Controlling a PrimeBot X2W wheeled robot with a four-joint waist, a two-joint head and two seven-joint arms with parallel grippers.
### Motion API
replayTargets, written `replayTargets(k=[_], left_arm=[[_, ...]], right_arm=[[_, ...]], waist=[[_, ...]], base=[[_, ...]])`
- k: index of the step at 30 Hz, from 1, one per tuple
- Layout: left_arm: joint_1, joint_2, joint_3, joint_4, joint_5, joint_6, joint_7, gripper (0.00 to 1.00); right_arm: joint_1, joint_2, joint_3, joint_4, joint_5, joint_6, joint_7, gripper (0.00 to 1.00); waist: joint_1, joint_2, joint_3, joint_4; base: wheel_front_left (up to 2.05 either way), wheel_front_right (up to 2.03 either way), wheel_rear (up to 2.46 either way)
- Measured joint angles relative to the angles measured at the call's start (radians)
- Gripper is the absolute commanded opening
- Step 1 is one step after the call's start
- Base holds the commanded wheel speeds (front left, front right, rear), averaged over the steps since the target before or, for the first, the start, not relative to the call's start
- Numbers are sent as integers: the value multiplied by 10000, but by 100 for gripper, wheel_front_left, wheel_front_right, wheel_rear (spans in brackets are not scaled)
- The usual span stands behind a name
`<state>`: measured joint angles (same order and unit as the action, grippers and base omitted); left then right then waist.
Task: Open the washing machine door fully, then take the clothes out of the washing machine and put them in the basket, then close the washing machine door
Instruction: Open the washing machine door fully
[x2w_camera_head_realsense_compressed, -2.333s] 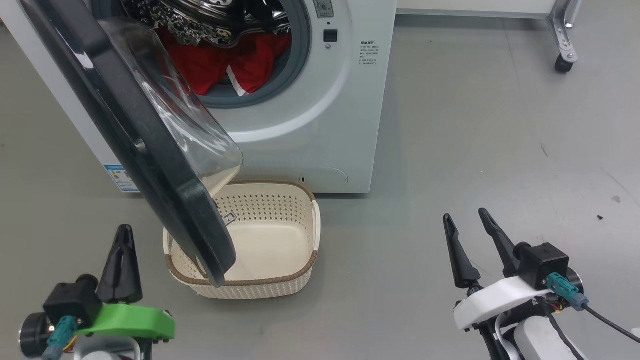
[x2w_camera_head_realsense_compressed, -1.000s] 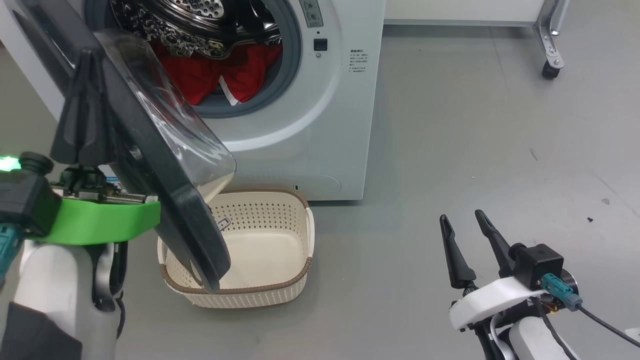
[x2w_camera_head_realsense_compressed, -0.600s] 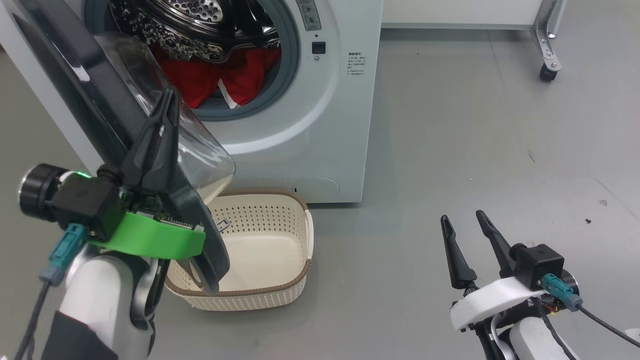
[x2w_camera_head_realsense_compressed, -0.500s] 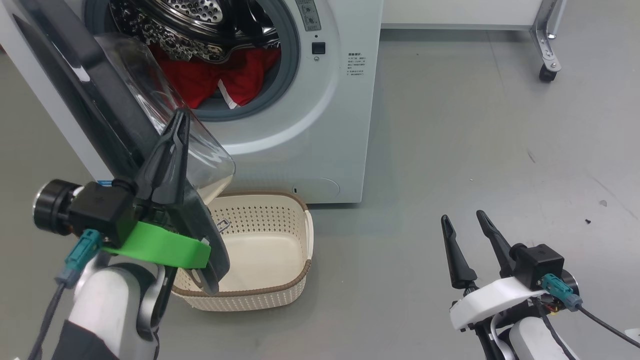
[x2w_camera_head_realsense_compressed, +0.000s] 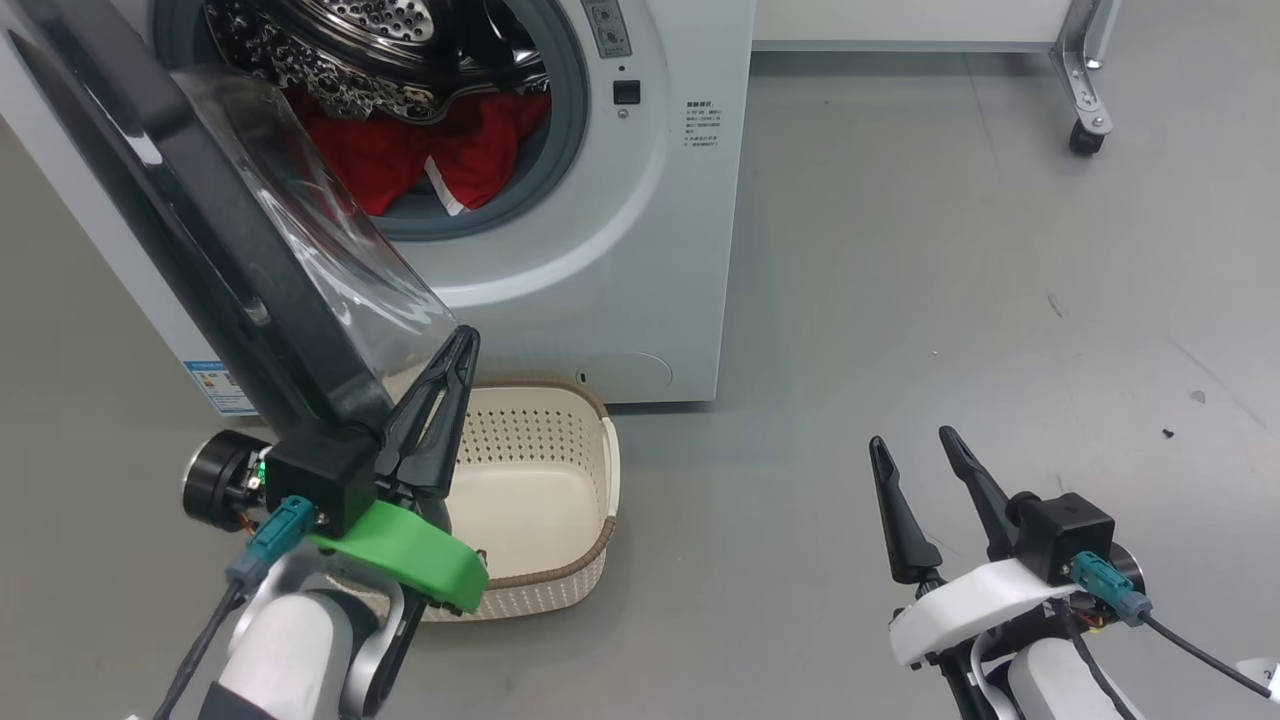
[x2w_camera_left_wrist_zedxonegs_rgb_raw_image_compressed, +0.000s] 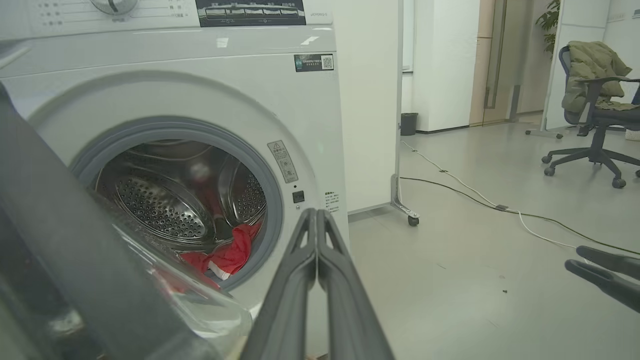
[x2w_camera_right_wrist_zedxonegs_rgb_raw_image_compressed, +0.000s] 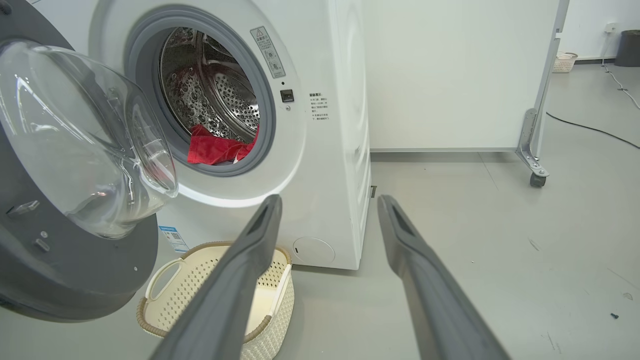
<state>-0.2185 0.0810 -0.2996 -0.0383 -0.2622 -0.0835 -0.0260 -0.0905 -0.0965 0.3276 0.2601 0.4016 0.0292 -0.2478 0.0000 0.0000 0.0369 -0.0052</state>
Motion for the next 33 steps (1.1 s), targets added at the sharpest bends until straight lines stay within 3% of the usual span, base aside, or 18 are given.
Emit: replayTargets(k=[20, 33], left_arm=[[384, -75, -157, 1365, -357, 8, 339, 0], [383, -125, 167, 1921, -353, 355, 322, 0]], right_arm=[[-3, 58, -171, 67, -184, 130, 0, 100], [-10, 105, -309, 86, -272, 138, 0, 100]], waist=[[0, 0, 371, -241], [0, 0, 539, -216]], base=[[0, 0, 0], [0, 0, 0]])
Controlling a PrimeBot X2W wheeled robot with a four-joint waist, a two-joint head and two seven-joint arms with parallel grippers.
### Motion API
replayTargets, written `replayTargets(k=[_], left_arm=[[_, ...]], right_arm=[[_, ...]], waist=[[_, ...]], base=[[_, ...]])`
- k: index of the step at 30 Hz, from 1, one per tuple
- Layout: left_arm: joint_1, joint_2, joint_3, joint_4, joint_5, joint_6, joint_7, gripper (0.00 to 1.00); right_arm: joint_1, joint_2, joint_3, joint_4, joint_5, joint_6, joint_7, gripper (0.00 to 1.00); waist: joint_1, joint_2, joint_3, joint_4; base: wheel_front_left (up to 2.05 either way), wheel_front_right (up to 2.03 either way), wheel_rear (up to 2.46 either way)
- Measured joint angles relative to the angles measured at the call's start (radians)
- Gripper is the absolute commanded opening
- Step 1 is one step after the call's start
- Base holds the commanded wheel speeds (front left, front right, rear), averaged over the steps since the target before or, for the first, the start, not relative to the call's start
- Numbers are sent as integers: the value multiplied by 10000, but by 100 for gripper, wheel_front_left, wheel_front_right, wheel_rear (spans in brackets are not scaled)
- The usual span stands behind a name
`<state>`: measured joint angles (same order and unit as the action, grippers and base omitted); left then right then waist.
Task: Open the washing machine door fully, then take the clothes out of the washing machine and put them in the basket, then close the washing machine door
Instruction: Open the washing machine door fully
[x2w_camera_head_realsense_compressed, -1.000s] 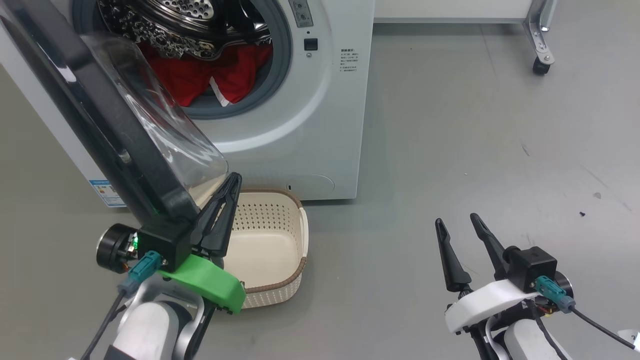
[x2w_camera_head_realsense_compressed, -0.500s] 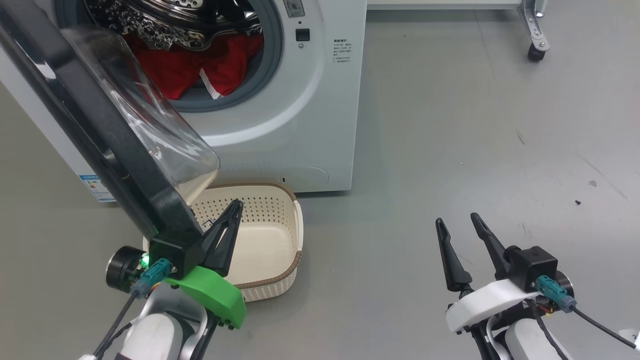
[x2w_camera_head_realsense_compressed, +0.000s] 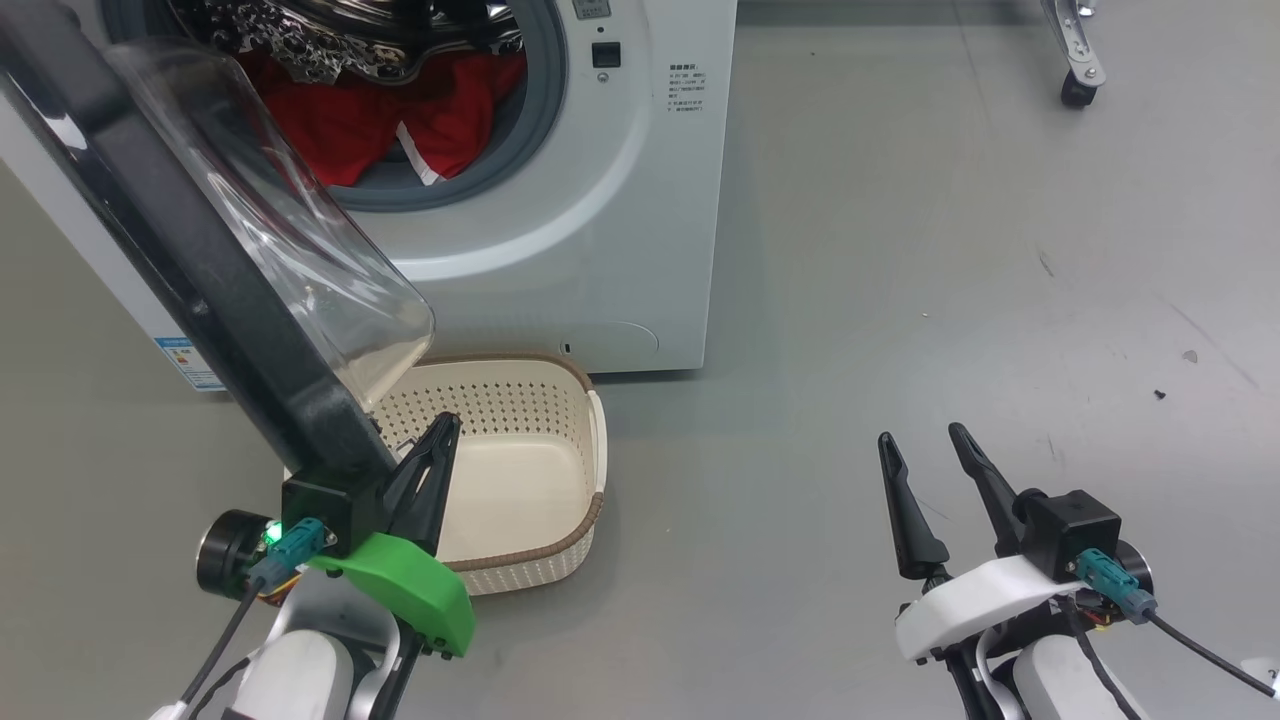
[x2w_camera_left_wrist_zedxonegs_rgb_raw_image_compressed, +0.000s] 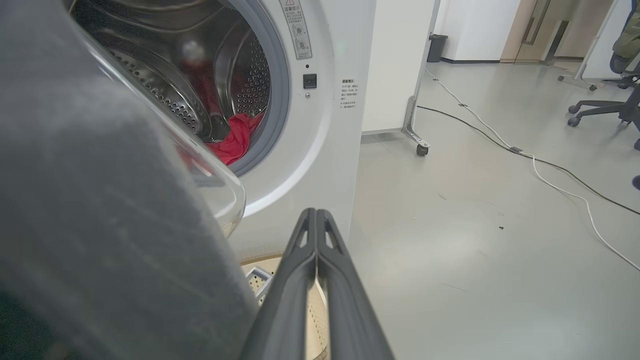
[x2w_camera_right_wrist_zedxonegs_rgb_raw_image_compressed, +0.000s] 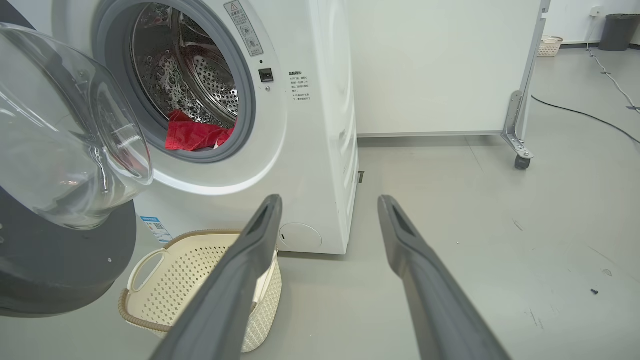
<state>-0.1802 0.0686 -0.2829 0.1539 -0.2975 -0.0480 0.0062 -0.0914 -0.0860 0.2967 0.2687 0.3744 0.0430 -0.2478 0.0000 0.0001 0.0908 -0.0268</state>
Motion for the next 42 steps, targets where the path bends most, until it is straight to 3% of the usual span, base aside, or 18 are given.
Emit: replayTargets(k=[19, 42], left_arm=[[-153, -165, -81, 644, -2, 33, -336, 0], [-159, -201, -174, 1241, -134, 38, -610, 0]], right_arm=[[-10, 96, -355, 94, -75, 79, 0, 100], [301, 171, -476, 351, -90, 265, 0, 100]], waist=[[0, 0, -31, 402], [0, 0, -562, 2075]], base=[[0, 0, 0], [0, 0, 0]])
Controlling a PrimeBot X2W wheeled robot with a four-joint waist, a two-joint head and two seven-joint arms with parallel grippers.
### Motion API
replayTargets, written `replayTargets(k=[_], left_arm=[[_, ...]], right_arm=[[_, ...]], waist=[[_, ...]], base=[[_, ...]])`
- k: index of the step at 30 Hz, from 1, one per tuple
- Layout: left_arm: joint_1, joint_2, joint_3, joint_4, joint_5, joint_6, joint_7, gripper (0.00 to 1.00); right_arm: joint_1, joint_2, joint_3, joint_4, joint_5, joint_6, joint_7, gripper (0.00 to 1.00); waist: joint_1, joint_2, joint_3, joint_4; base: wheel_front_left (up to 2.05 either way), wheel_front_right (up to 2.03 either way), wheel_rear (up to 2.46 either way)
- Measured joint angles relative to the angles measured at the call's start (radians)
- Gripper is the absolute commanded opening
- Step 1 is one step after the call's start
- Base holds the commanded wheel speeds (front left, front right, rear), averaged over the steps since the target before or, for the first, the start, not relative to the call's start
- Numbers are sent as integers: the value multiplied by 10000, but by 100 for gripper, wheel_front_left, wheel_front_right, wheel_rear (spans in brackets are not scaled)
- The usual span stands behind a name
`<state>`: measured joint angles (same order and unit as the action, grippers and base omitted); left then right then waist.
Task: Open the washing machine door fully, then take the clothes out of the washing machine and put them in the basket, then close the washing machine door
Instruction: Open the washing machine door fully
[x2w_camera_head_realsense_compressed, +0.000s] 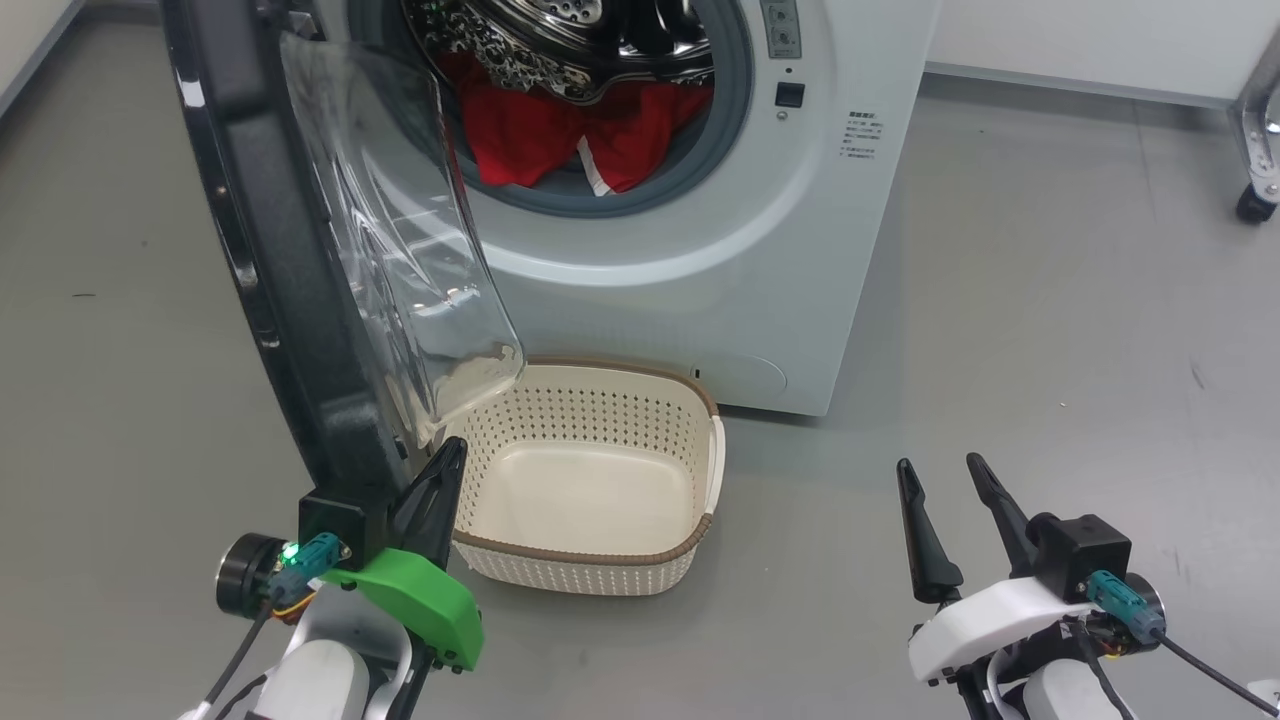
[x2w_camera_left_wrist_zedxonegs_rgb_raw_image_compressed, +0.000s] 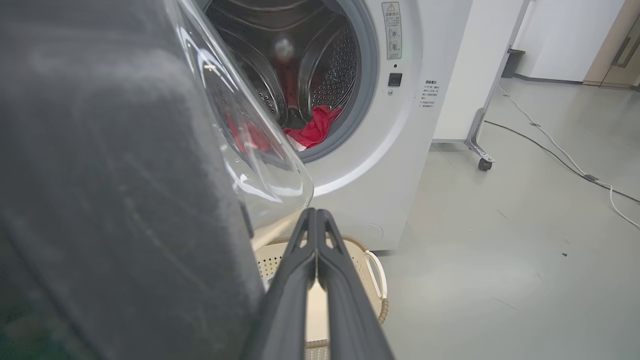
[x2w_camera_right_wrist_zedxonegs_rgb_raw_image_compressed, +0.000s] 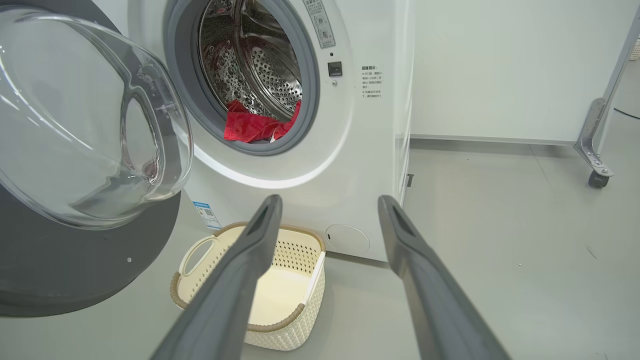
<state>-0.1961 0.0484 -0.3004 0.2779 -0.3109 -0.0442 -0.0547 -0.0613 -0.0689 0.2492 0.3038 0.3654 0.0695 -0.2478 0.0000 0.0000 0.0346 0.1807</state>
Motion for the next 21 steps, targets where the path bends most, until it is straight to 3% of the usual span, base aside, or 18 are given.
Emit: replayTargets(k=[13, 21], left_arm=[[26, -8, 257, 109, -238, 215, -104, 0], [35, 92, 838, 82, -412, 403, -272, 0]], right_arm=[[101, 44, 113, 102, -75, 84, 0, 100], [99, 58, 299, 167, -176, 115, 0, 100]], waist=[[0, 0, -114, 948], [0, 0, 130, 1160]], base=[[0, 0, 0], [0, 0, 0]])
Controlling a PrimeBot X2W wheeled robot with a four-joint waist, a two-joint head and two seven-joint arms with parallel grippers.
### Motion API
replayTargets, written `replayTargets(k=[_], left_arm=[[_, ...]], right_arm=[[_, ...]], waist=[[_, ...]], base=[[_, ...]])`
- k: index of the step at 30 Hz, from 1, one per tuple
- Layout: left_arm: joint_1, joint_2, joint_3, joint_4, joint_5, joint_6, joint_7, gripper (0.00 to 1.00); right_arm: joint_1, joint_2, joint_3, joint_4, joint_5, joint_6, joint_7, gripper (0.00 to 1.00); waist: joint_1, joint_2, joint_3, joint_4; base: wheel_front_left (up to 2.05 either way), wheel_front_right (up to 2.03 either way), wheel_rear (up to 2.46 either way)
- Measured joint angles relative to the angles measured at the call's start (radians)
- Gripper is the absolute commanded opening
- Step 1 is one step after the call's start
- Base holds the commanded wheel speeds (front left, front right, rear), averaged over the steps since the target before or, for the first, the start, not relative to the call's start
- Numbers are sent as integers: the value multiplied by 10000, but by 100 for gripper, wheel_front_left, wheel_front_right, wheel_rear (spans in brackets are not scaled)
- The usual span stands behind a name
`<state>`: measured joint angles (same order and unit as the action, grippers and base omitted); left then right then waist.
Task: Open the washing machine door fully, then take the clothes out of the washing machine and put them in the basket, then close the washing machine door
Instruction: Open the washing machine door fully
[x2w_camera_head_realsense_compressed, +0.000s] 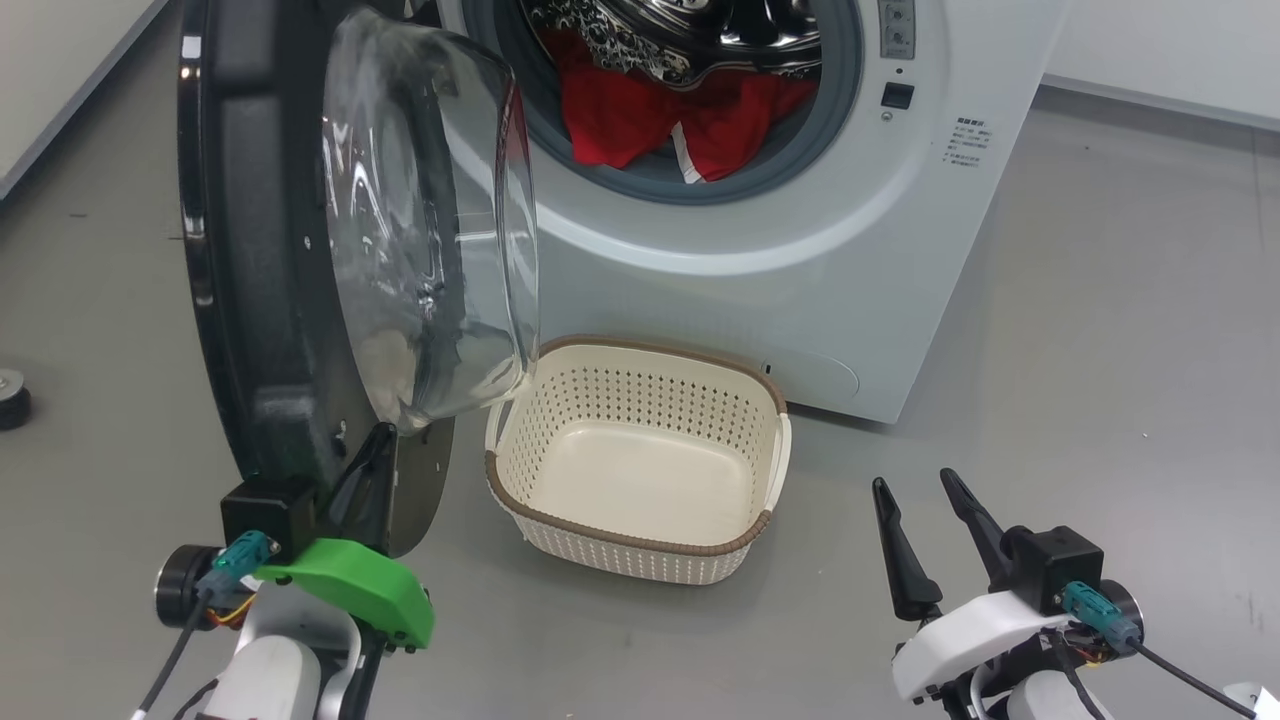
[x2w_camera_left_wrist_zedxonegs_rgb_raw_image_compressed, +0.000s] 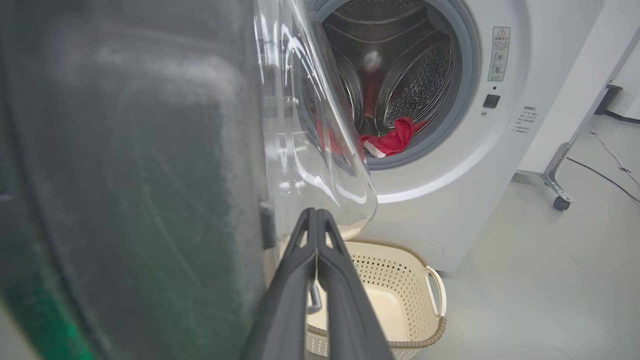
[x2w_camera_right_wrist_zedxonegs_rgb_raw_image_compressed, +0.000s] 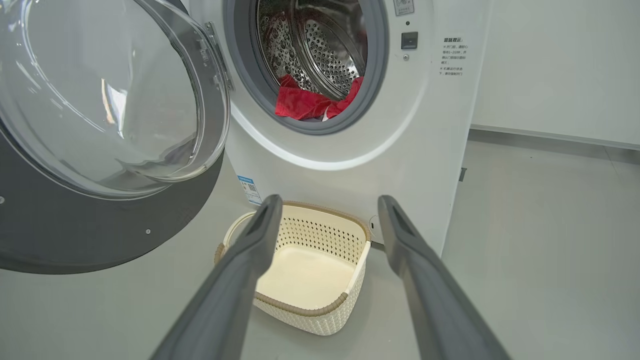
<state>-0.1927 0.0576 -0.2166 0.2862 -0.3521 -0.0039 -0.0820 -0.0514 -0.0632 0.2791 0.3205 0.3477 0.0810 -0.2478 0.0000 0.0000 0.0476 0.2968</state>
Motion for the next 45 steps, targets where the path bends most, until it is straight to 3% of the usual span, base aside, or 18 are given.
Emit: replayTargets(k=[22, 45], left_arm=[[-45, 571, 1854, -12, -1009, 428, -441, 0], [-954, 1687, 3977, 834, -2128, 604, -775, 0]], right_arm=[[-346, -188, 92, -12, -393, 0, 0, 100], [-899, -694, 142, -153, -802, -2, 151, 100]], waist=[[0, 0, 1340, 159], [0, 0, 2653, 118]], base=[[0, 0, 0], [0, 0, 0]])
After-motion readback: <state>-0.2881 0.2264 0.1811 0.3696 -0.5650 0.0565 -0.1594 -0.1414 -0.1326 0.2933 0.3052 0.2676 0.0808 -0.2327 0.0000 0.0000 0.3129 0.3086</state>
